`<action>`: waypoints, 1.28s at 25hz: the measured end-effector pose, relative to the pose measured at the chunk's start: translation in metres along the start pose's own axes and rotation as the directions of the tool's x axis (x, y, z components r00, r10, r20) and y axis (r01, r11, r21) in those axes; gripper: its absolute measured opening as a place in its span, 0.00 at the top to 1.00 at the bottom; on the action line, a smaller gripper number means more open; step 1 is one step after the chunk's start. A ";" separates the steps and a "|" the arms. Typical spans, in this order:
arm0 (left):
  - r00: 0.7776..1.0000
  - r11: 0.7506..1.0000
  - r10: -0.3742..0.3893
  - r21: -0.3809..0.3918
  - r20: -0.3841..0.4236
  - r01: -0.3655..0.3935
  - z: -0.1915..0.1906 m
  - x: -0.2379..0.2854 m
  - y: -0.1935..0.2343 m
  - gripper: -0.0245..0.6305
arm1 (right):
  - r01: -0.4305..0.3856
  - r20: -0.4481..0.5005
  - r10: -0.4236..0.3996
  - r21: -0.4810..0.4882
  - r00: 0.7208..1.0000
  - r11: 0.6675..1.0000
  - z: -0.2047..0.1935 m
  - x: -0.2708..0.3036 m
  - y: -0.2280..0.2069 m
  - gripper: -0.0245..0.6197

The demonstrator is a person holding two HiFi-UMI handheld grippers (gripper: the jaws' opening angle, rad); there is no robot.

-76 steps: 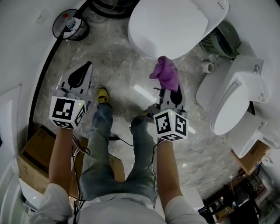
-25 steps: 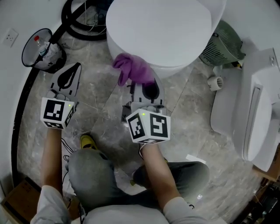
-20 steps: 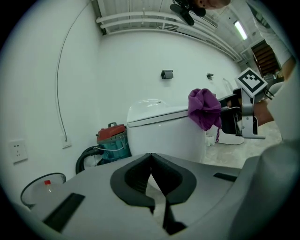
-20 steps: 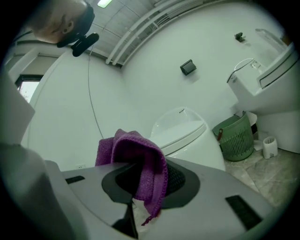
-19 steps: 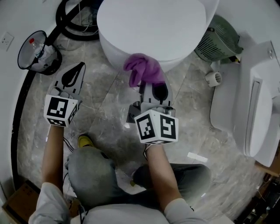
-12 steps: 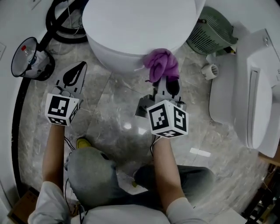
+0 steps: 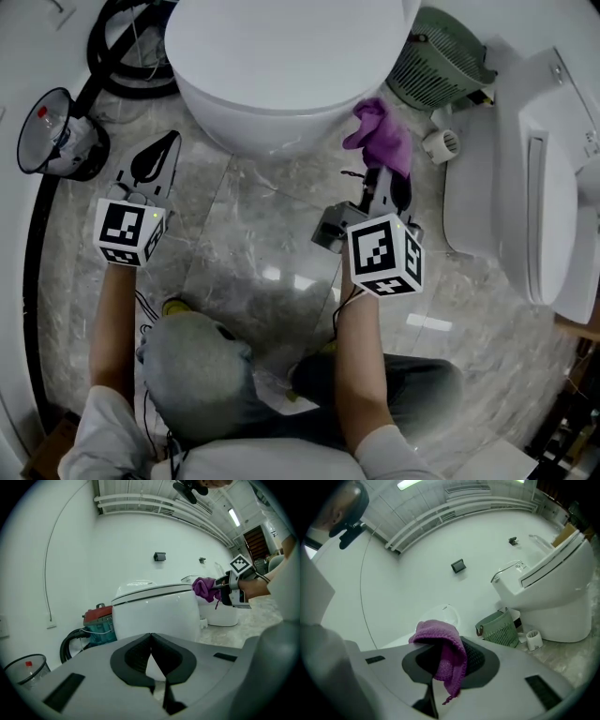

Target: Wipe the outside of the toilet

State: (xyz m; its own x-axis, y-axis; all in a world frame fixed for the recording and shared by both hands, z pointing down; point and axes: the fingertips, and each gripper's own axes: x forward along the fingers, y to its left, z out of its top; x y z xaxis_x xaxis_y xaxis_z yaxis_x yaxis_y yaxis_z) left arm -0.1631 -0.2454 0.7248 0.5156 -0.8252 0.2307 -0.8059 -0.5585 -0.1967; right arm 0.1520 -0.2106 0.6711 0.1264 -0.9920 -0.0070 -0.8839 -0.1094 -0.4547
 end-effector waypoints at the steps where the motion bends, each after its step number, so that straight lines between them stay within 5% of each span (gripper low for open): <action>1: 1.000 1.000 0.003 0.001 0.003 -0.003 0.001 -0.001 0.001 0.94 | -0.023 0.003 0.023 -0.005 1.000 1.000 0.000 -0.006 0.012 0.82; 8: 1.000 1.000 0.025 0.007 0.000 -0.025 -0.004 -0.015 0.015 0.94 | -0.297 -0.032 0.296 -0.017 0.955 0.955 -0.036 -0.045 0.120 0.82; 20: 0.996 0.997 0.075 -0.002 -0.044 -0.075 -0.037 -0.039 0.048 0.94 | -0.605 -0.290 0.583 0.014 0.759 0.796 -0.154 -0.062 0.233 0.82; 26: 0.995 0.997 0.074 -0.016 -0.066 -0.075 -0.054 -0.044 0.053 0.94 | -0.594 -0.335 0.549 -0.040 0.766 0.804 -0.180 -0.029 0.237 0.82; 32: 0.996 0.998 0.067 -0.014 -0.065 -0.068 -0.053 -0.036 0.045 0.94 | -0.503 -0.309 0.471 -0.028 0.826 0.864 -0.166 -0.013 0.192 0.82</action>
State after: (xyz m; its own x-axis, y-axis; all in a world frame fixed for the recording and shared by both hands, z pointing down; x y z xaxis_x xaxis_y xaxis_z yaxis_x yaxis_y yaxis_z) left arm -0.2332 -0.2366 0.7578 0.4403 -0.8535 0.2786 -0.8430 -0.4998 -0.1989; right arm -0.0940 -0.2289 0.7317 -0.4509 -0.8909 0.0554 -0.8397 0.4023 -0.3648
